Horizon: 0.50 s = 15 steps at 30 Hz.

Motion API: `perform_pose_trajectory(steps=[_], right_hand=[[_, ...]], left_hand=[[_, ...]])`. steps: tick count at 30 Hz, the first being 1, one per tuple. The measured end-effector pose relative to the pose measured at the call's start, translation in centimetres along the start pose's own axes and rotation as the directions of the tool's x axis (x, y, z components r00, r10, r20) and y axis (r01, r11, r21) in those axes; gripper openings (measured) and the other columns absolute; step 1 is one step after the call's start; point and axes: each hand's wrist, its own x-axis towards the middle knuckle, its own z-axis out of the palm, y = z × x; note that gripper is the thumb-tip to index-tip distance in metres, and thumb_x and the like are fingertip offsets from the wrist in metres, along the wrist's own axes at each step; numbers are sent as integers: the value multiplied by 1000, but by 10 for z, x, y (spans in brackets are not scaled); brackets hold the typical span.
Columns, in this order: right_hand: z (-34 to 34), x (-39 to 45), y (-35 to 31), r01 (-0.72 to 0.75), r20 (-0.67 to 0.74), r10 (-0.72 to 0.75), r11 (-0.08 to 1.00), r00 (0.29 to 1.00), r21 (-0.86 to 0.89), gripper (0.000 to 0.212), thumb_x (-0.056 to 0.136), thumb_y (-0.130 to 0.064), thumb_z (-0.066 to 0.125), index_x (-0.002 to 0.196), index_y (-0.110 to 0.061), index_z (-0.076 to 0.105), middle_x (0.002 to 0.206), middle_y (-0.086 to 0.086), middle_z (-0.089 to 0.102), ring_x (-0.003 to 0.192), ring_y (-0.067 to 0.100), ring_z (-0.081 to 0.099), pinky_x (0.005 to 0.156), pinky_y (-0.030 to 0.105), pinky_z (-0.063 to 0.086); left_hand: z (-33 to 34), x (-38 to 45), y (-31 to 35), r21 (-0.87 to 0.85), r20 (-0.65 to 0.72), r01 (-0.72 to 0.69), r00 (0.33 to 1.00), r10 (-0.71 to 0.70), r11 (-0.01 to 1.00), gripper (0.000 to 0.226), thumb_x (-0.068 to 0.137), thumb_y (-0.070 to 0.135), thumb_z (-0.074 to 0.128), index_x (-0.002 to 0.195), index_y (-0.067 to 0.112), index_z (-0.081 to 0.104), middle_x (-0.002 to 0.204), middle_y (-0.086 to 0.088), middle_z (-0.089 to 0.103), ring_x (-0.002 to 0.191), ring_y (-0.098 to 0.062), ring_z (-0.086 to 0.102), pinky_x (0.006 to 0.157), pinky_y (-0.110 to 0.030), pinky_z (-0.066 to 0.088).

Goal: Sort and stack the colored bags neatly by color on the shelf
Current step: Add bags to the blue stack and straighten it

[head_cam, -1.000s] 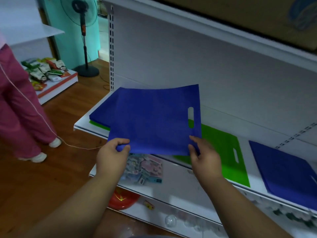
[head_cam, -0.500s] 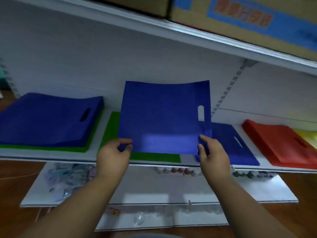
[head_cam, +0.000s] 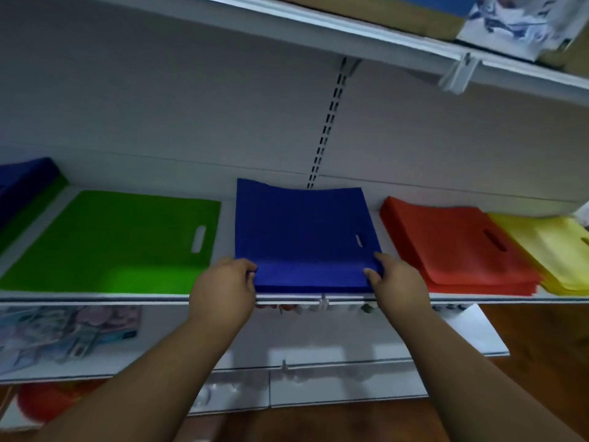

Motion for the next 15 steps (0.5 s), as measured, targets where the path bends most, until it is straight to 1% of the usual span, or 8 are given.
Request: perform_pose_trajectory(steps=[2,4,8,10,12,15], right_hand=[[0,10,13,2,43,0,999,999,-42,49,96,-33,59,139,-13,51,129,11,62,114,30,58,91,36,46],[2,17,20,13,67,-8,997,998,-70,44,94,-34,61,132,-11,56,123,12,64,110,31,59,89,38,48],[12,25,28,20,95,-10,994,995,-105,37,92,-34,63,121,-11,61,115,11,66,103,31,61,83,38,50],[18,27,31,1,86,10,991,996,-130,35,91,-37,64,117,-13,62,111,10,66,98,31,62,77,37,50],[22,26,31,-17,53,27,983,998,-182,34,91,-40,62,113,-14,62,105,9,63,90,30,62,69,34,49],[26,20,25,-14,-8,12,960,1000,-281,37,92,-46,59,110,-13,59,101,8,58,84,29,61,62,32,44]], left_hand=[[11,1,9,54,31,-4,1000,2,999,24,94,23,56,113,25,71,110,-3,66,94,-26,63,74,-30,46],[19,4,12,117,63,2,998,-9,993,25,93,21,55,113,26,71,109,-3,66,94,-26,63,74,-30,46],[28,9,17,275,107,-25,994,-5,961,22,86,21,58,102,25,72,98,-3,62,86,-27,63,65,-29,40],[34,10,18,308,109,-46,994,13,950,19,86,24,59,101,23,71,96,-4,61,85,-28,62,64,-29,38],[37,12,16,324,80,-60,996,36,944,19,87,29,60,101,22,71,96,-6,61,84,-29,61,65,-31,37],[36,11,8,320,26,-80,997,76,944,23,85,39,66,98,21,71,93,-8,60,83,-31,61,69,-33,43]])
